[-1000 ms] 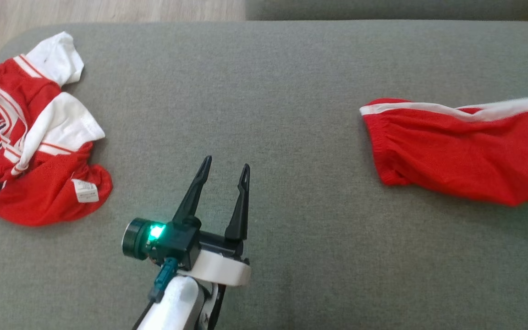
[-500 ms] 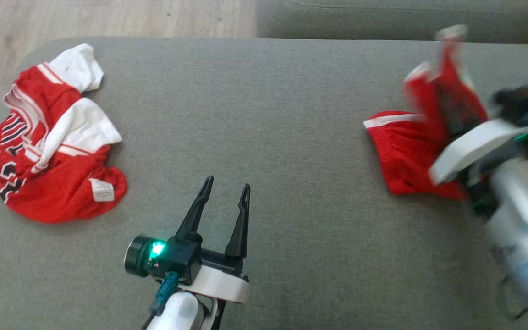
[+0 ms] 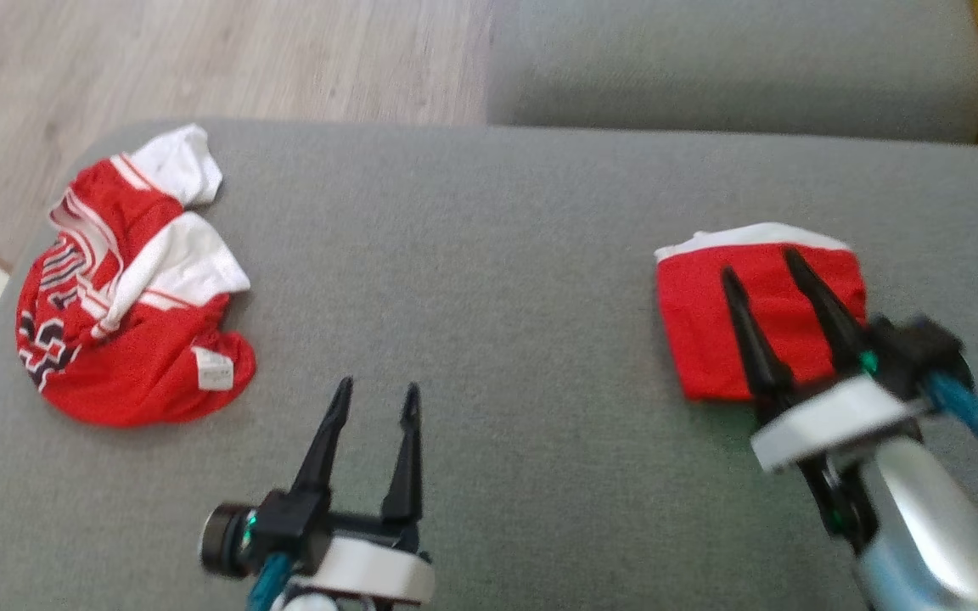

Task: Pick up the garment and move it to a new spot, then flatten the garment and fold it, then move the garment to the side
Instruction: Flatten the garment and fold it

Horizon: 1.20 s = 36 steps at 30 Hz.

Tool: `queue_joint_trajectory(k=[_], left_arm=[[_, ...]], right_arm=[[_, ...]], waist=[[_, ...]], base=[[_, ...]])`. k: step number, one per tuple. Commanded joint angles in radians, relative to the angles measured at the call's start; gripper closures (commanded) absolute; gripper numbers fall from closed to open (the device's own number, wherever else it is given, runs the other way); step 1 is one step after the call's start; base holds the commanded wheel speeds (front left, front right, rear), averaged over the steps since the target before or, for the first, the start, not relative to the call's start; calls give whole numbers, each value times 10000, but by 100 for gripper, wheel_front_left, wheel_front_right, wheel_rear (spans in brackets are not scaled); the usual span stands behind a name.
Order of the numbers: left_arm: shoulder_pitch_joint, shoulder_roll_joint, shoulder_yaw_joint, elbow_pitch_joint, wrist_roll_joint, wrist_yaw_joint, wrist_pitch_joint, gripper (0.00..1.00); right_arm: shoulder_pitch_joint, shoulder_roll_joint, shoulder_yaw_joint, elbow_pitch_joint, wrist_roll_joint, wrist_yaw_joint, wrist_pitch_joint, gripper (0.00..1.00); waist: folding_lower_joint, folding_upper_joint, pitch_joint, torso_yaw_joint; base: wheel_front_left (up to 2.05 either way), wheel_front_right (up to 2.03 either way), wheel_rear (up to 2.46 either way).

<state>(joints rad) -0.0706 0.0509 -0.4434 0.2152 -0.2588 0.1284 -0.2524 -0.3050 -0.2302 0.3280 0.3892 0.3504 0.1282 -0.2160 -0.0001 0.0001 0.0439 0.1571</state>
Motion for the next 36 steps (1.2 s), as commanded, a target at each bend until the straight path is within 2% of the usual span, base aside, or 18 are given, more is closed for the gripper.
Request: queue_joint_trajectory(k=[1,7,11,17,26,36], left_arm=[[16,-3,500,-500,-94,108,-93,0],[1167,-4,1116,-1459,90,293,-93,0],[1785,-5,1413,-1920,319,460,-93,0],[2638,-5,1684,-2130,601,574,-93,0],[2861,-6,1830,-1934,765,297,-93,0],[2970,-6,1904,-1921,775,250,-93,0]], right_arm=[[527,19,-223,-618,-234,25,-202,0],[2545,133,-2058,-2266,-1125,25,-448,0],[3711,251,-2529,-2979,-1364,25,-454,0],[4897,421,-2563,-3069,-1500,25,-456,0],[5106,739,-2735,-2959,-1601,25,-456,0],[5084,746,-2621,-2870,-1701,25,-457,0]], waist=[[1,-1,-524,-302],[1,-1,-978,-845],[1,-1,-1213,-963],[1,-1,-1520,-1122],[1,-1,-1753,-1222],[1,-1,-1899,-1324]], base=[[0,0,0],[0,0,0],[0,0,0],[0,0,0],[0,0,0],[0,0,0]])
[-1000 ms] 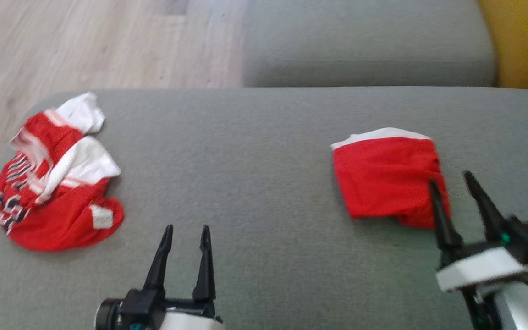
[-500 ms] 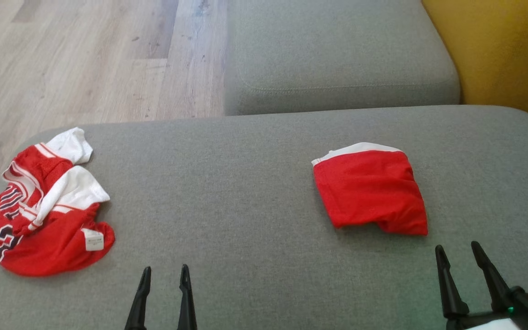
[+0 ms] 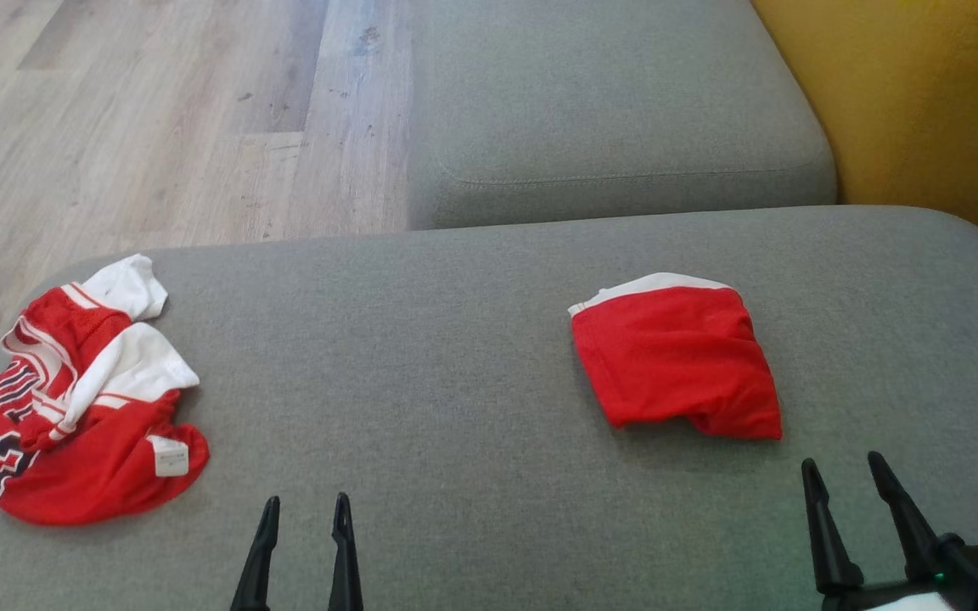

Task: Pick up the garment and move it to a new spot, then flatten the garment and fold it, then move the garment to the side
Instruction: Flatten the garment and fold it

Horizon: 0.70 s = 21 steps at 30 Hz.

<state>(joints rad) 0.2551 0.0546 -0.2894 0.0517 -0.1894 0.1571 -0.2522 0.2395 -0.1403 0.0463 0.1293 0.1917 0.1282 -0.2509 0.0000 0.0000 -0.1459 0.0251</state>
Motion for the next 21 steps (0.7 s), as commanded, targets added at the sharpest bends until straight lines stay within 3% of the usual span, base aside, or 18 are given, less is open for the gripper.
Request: queue_joint_trajectory(k=[1,21], left_arm=[[-271,-43,372,-290,84,-37,-95,0],[-306,-43,380,-234,65,-203,-95,0]], right_arm=[[-364,-156,212,-269,-126,25,-108,0],[-315,-133,268,-189,-265,25,-108,0]], waist=[[0,0,-4,-20],[0,0,42,29]], base=[[0,0,0],[0,0,0]])
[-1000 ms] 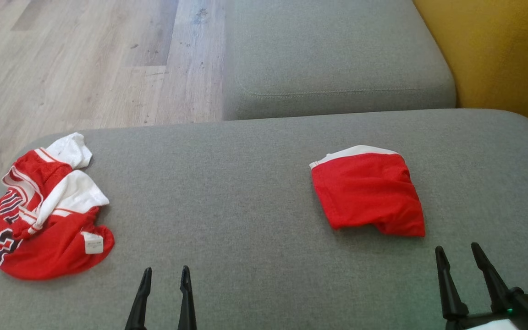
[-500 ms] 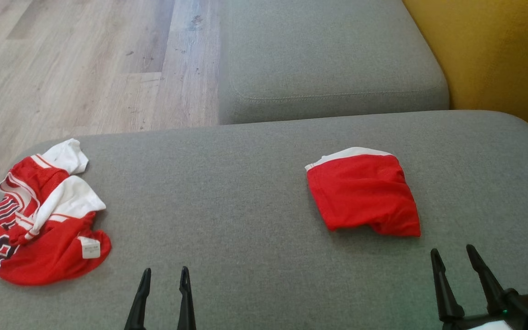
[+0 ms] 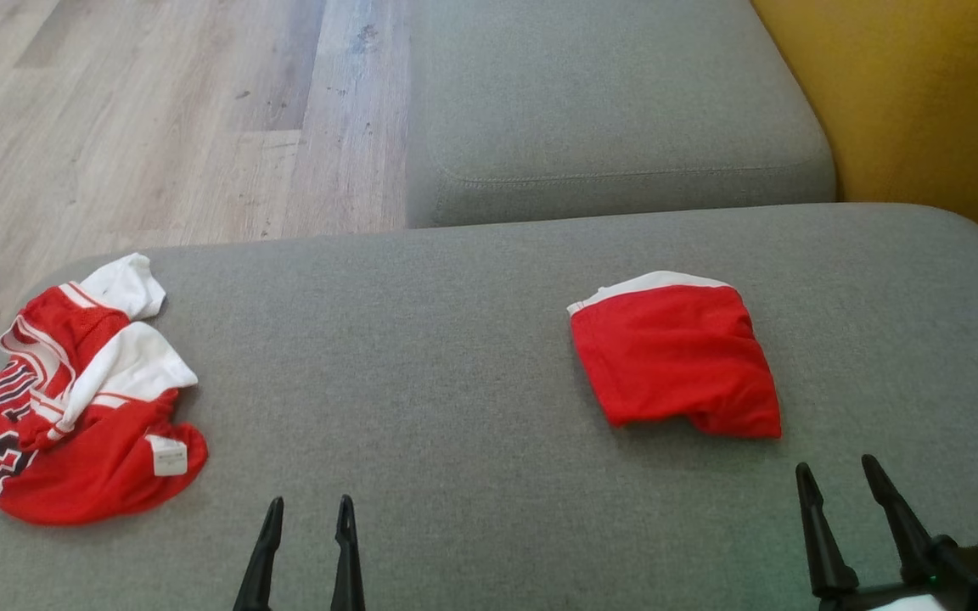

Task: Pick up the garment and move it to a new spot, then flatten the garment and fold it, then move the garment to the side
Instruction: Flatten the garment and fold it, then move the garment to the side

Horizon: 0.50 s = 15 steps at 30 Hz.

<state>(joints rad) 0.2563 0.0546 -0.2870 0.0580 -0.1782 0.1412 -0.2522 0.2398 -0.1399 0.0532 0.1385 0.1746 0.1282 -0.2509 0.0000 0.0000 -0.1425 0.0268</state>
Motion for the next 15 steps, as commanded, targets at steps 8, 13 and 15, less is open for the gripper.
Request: queue_joint_trajectory(k=[8,13,15], left_arm=[[-374,-43,277,-523,-457,-86,-95,0],[-528,-43,25,-457,-626,-391,-95,0],[-610,-43,5,-425,-603,-361,-95,0]], right_arm=[[-432,-210,135,-324,-101,25,-108,0],[-766,-439,62,-209,-184,25,-108,0],[-1050,-601,80,-50,-308,25,-108,0]], waist=[[0,0,210,110],[0,0,580,230],[0,0,771,226]], base=[[0,0,0],[0,0,0],[0,0,0]])
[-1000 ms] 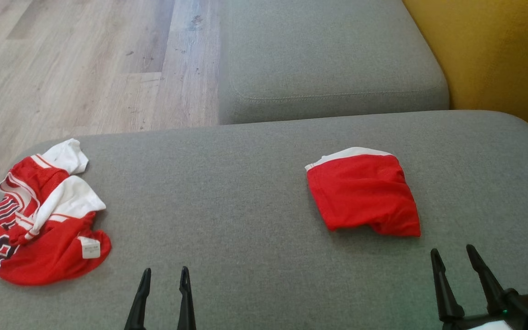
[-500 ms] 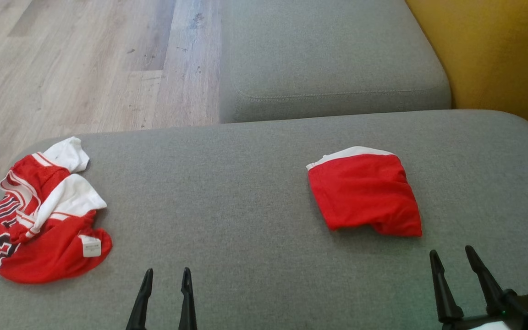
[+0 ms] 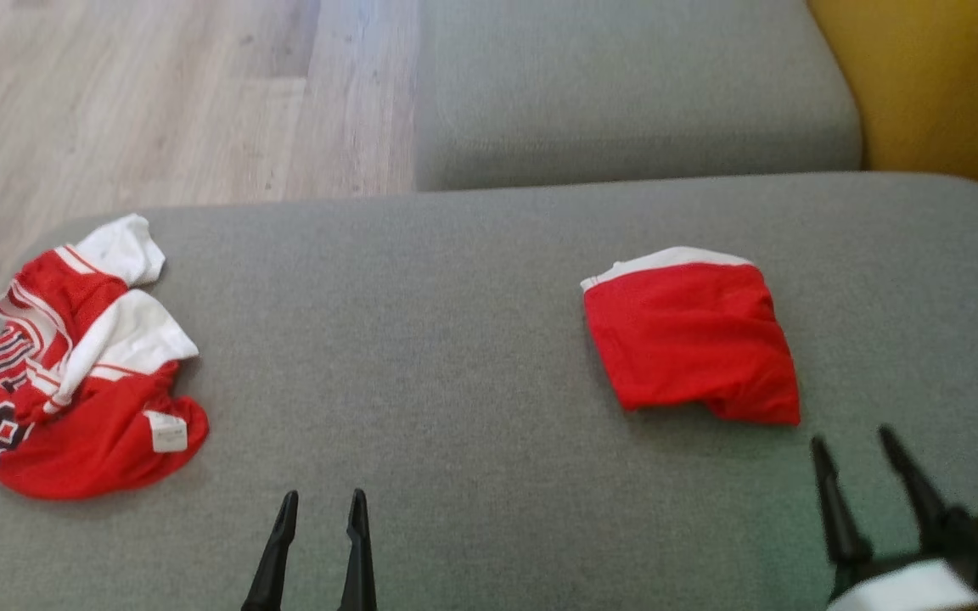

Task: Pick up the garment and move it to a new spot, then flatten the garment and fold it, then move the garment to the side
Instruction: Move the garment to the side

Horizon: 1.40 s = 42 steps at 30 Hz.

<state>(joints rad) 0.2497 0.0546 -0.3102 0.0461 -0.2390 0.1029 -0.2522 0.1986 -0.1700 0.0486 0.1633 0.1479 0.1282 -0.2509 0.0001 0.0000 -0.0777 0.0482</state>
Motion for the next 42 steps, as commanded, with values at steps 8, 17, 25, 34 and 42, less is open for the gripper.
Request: queue_joint_trajectory(k=[8,17,25,34,42], left_arm=[[-928,-43,29,-565,215,241,-95,0],[-1627,-43,-255,-837,306,387,-95,0],[-2336,-43,-585,-764,351,481,-95,0],[-2603,-43,-706,-647,308,676,-95,0],[-2853,-43,-739,-770,432,674,-95,0]], right_arm=[[-2104,-636,-201,1236,484,25,-109,0],[-4657,-1459,119,3638,1414,25,1250,0],[-6358,-1989,1033,5230,2614,25,2642,0],[-6765,-2268,2769,5735,4456,25,3192,100],[-7412,-3395,3196,5717,4693,25,2567,100]], waist=[[-1,0,898,80],[-1,0,2144,171],[-1,0,2949,415],[-1,0,3258,392],[-1,0,3769,-185]], base=[[0,0,0],[0,0,0],[0,0,0],[0,0,0],[0,0,0]])
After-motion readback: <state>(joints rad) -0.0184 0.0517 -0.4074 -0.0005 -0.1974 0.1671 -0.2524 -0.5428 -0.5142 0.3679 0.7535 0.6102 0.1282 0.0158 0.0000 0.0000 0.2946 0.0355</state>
